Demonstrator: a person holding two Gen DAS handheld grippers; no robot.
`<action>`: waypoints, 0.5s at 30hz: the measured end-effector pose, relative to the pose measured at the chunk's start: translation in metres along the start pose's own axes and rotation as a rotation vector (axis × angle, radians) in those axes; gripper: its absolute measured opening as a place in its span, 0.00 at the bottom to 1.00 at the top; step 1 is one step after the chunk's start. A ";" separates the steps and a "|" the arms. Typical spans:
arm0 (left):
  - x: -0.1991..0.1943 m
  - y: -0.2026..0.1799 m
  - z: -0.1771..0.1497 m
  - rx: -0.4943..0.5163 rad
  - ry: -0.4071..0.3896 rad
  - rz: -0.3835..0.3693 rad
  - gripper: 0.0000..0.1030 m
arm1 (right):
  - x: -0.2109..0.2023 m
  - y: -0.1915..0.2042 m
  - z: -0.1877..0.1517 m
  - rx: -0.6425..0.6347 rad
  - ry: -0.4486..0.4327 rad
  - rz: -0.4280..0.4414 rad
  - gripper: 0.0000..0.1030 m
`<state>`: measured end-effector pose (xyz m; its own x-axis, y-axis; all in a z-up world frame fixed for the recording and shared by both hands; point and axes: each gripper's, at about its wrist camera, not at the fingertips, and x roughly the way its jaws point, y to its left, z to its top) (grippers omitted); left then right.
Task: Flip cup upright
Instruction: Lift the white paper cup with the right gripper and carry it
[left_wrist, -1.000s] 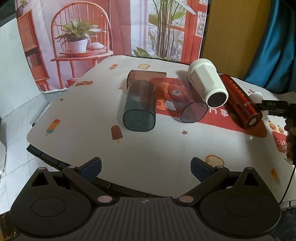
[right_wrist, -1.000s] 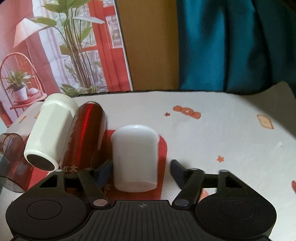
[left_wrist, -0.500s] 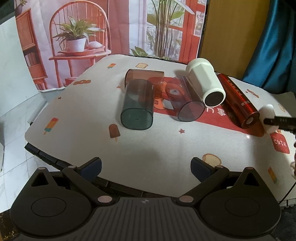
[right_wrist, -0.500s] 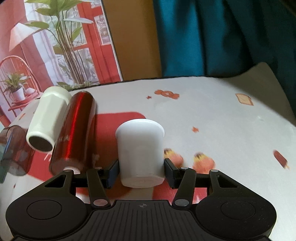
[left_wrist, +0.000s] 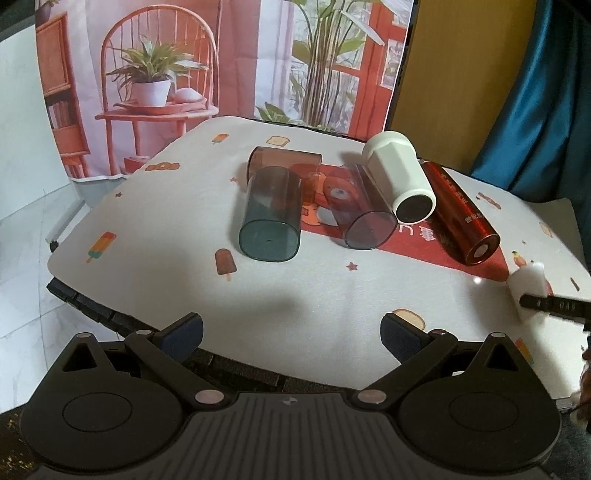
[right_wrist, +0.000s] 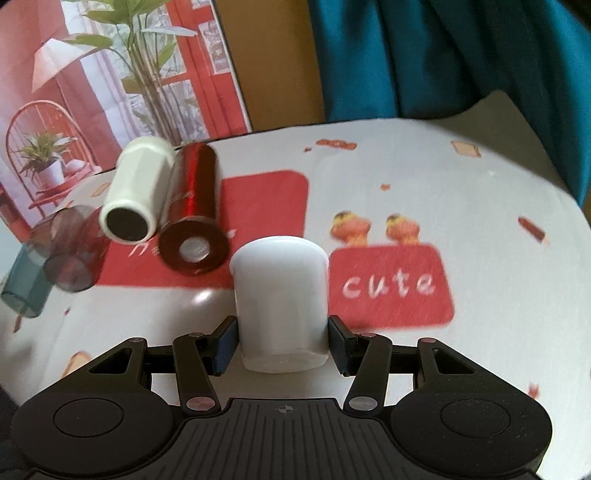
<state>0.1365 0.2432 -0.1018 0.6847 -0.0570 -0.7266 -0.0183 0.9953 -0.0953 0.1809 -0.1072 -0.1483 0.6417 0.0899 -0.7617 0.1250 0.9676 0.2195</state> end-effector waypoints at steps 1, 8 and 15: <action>-0.001 0.001 -0.001 -0.003 -0.002 0.000 1.00 | -0.003 0.005 -0.004 -0.005 0.005 -0.006 0.47; -0.001 0.007 -0.003 -0.024 0.000 -0.009 1.00 | -0.014 0.043 -0.026 0.000 0.062 0.063 0.47; -0.001 0.010 -0.004 -0.031 -0.005 0.013 1.00 | -0.016 0.084 -0.036 -0.057 0.098 0.126 0.47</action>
<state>0.1329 0.2526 -0.1050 0.6876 -0.0440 -0.7248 -0.0495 0.9930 -0.1073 0.1543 -0.0190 -0.1396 0.5726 0.2313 -0.7866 0.0030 0.9588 0.2841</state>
